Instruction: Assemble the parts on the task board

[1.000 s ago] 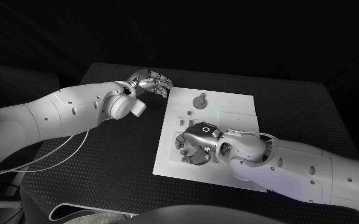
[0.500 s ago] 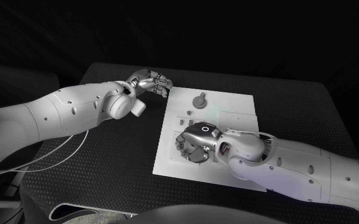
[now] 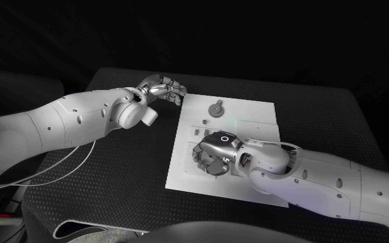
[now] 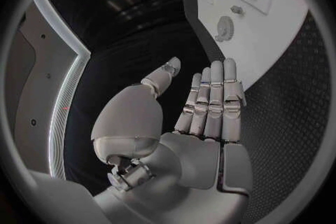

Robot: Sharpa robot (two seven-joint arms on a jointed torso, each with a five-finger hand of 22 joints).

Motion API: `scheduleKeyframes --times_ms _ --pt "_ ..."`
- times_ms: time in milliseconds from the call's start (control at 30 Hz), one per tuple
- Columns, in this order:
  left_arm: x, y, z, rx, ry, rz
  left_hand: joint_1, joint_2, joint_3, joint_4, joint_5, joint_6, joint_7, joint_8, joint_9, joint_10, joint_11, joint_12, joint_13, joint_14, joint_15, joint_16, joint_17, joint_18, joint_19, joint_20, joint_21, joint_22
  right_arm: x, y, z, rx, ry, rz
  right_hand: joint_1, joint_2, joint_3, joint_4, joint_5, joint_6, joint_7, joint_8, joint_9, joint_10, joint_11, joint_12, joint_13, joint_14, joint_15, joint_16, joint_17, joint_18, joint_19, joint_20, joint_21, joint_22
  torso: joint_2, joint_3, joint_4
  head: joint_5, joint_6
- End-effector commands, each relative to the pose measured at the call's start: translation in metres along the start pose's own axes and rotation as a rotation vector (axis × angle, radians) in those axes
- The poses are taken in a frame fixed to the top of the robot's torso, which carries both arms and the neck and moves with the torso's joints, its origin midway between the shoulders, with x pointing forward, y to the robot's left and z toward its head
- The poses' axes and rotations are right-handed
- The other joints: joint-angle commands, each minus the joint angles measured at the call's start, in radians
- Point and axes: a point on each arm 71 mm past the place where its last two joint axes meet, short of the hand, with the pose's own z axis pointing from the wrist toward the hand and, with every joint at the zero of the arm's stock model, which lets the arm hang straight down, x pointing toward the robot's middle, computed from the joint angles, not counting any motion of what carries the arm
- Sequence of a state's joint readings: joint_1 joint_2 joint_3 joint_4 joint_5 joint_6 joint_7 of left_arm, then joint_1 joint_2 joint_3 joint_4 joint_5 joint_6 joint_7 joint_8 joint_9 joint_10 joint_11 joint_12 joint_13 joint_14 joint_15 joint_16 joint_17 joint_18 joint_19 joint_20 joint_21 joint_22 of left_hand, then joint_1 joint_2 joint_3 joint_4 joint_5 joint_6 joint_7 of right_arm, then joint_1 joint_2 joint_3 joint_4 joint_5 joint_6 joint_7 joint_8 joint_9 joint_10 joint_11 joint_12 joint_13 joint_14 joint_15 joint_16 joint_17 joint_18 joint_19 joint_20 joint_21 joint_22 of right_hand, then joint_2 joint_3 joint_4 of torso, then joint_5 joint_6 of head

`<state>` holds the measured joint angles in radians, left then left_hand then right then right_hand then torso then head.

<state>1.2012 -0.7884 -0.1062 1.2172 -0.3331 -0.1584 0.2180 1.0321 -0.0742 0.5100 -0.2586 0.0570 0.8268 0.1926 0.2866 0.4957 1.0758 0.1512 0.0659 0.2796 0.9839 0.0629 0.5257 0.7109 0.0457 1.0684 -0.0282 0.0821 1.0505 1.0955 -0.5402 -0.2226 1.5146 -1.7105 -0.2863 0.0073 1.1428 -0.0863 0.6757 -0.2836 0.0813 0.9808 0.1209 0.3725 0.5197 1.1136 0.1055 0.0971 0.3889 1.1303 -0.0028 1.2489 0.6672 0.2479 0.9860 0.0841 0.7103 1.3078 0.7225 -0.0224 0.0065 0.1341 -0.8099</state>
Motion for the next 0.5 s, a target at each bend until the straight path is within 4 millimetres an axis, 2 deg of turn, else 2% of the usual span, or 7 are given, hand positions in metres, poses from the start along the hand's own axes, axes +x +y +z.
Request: scheduleKeyframes --times_ms 33,233,300,500 --pt "0.0018 -0.0017 0.0004 0.007 0.014 -0.009 -0.013 0.0 0.0 0.006 -0.002 -0.007 0.001 0.005 -0.002 -0.004 0.005 0.002 -0.001 0.003 0.007 -0.004 0.002 0.02 0.007 -0.001 -0.006 0.001 0.0017 -0.0009 -0.0005 0.004 0.006 -0.002 -0.014 -0.036 0.0 0.008 -0.002 -0.015 0.01 -0.016 -0.009 -0.007 0.009 -0.008 -0.002 0.002 0.004 0.007 -0.003 0.014 0.002 0.001 0.007 0.021 0.0 0.0004 -0.0002 0.0 -0.001" --pt "0.0011 -0.0015 0.0003 0.006 0.013 -0.009 -0.013 0.0 0.0 0.006 -0.002 -0.007 0.001 0.005 -0.002 -0.005 0.005 0.002 -0.002 0.003 0.007 -0.004 0.002 0.02 0.007 -0.001 -0.006 0.001 0.0018 -0.0015 -0.0008 0.006 0.005 0.013 -0.035 -0.086 -0.004 0.022 -0.002 -0.041 0.022 -0.034 -0.016 -0.03 0.018 -0.022 -0.007 -0.005 0.013 0.007 -0.007 0.014 -0.003 0.003 0.005 0.02 0.0 0.0001 0.0003 -0.002 0.0" --pt "0.0013 -0.0016 0.0004 0.006 0.013 -0.009 -0.013 0.0 0.0 0.006 -0.002 -0.007 0.001 0.005 -0.002 -0.005 0.005 0.002 -0.002 0.003 0.007 -0.004 0.002 0.02 0.007 -0.001 -0.006 0.001 0.0018 -0.0019 -0.0009 0.008 0.004 0.016 -0.046 -0.101 -0.01 0.031 -0.002 -0.059 0.03 -0.045 -0.02 -0.054 0.026 -0.032 -0.015 -0.009 0.021 0.007 -0.009 0.014 -0.005 0.004 0.004 0.02 0.0 -0.0001 -0.0001 -0.002 0.0" --pt "0.0016 -0.0017 0.0006 0.007 0.014 -0.009 -0.012 0.0 0.0 0.006 -0.002 -0.008 0.001 0.005 -0.002 -0.005 0.005 0.002 -0.002 0.003 0.007 -0.005 0.002 0.02 0.007 -0.001 -0.006 0.001 0.0002 -0.0036 -0.002 0.015 -0.019 0.02 -0.057 -0.116 -0.036 0.034 -0.003 -0.093 0.044 -0.063 -0.028 -0.093 0.039 -0.033 -0.031 -0.023 0.034 0.01 -0.012 0.014 -0.017 0.006 0.001 0.02 0.0 -0.0002 0.0003 -0.003 0.0"
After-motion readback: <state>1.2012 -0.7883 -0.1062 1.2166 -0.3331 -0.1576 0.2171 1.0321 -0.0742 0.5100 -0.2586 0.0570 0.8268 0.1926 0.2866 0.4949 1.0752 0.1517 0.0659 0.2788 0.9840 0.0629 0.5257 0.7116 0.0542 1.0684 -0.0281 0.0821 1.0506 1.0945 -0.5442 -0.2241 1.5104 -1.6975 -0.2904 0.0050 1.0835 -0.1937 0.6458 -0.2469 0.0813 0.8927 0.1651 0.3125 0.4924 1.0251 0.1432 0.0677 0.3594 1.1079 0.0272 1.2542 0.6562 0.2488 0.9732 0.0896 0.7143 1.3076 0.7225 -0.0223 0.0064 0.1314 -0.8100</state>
